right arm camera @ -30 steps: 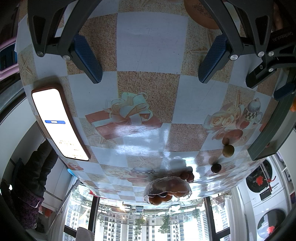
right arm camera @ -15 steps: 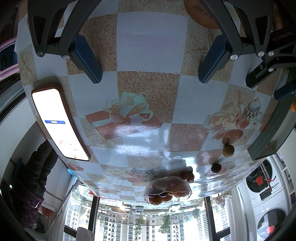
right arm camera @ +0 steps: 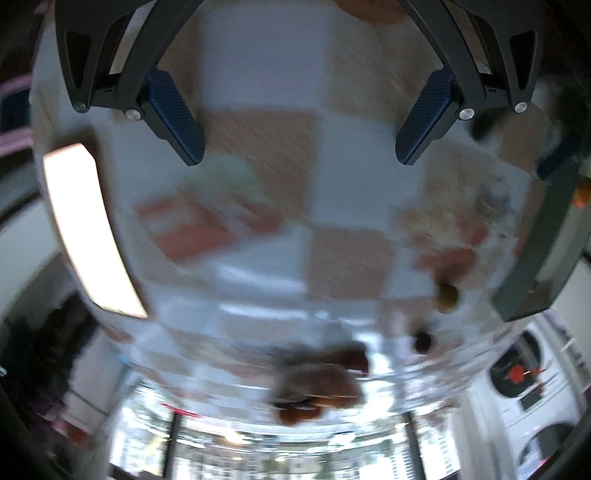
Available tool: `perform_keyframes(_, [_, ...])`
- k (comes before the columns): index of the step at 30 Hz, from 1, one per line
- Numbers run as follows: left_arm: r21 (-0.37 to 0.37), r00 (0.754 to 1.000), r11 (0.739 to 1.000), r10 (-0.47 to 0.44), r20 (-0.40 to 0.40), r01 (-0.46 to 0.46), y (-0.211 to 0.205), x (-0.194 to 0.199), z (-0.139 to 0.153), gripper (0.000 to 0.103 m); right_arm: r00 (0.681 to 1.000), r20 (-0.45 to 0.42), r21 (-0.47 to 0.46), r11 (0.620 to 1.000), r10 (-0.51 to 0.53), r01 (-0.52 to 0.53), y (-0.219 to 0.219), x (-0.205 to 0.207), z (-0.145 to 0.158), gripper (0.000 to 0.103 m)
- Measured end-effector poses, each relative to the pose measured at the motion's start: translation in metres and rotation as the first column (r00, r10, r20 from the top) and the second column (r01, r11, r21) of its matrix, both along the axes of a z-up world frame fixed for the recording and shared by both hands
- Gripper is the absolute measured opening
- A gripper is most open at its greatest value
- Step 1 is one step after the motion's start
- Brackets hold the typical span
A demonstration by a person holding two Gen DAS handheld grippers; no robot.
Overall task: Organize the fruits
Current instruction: 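Grasp the brown kiwi with the right tool while the left tool grasps a dark plum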
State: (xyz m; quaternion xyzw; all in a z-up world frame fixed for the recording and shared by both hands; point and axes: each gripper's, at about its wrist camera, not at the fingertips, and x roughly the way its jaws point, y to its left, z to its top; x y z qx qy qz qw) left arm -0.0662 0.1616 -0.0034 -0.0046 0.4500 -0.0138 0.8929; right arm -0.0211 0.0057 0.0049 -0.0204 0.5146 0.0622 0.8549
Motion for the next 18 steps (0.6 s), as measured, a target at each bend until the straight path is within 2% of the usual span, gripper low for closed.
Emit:
perform_keyframes(5, [-0.001, 1.000, 1.000, -0.001, 0.000, 0.001, 0.000, 0.000, 0.000, 0.102, 0.981, 0.001, 0.016, 0.981, 0.195, -0.195, 0.064, 0.050, 0.009, 0.103])
perform_keyframes(8, [-0.001, 1.000, 1.000, 0.000, 0.000, 0.000, 0.000, 0.000, 0.000, 0.102, 0.966, 0.011, -0.003, 0.966, 0.258, -0.258, 0.092, 0.072, 0.010, 0.103])
perform_keyframes(10, [-0.002, 1.000, 1.000, -0.001, 0.000, 0.001, 0.001, -0.001, 0.000, 0.102, 0.958, 0.014, -0.029, 0.958, 0.286, -0.286, 0.104, 0.081, 0.007, 0.098])
perform_keyframes(12, [-0.002, 1.000, 1.000, -0.001, -0.001, 0.001, -0.003, 0.002, -0.001, 0.102, 0.955, -0.010, -0.003, 0.955, 0.296, -0.296, 0.108, 0.089, 0.001, 0.088])
perform_keyframes(14, [-0.002, 1.000, 1.000, -0.001, -0.001, 0.001, -0.003, 0.002, -0.001, 0.102, 0.952, 0.021, -0.034, 0.952, 0.305, -0.304, 0.109, 0.089, 0.001, 0.075])
perform_keyframes(16, [-0.002, 1.000, 1.000, -0.001, -0.001, 0.001, -0.003, 0.002, -0.001, 0.102, 0.949, 0.046, -0.033, 0.950, 0.311, -0.310, 0.105, 0.085, 0.003, 0.049])
perform_keyframes(17, [-0.002, 1.000, 1.000, -0.001, -0.001, 0.001, -0.003, 0.002, -0.001, 0.102, 0.951, 0.051, -0.025, 0.952, 0.305, -0.304, 0.101, 0.084, 0.006, 0.026])
perform_keyframes(18, [-0.002, 1.000, 1.000, -0.001, -0.001, 0.001, -0.003, 0.002, -0.001, 0.102, 0.956, 0.053, -0.016, 0.958, 0.288, -0.287, 0.096, 0.082, 0.008, 0.027])
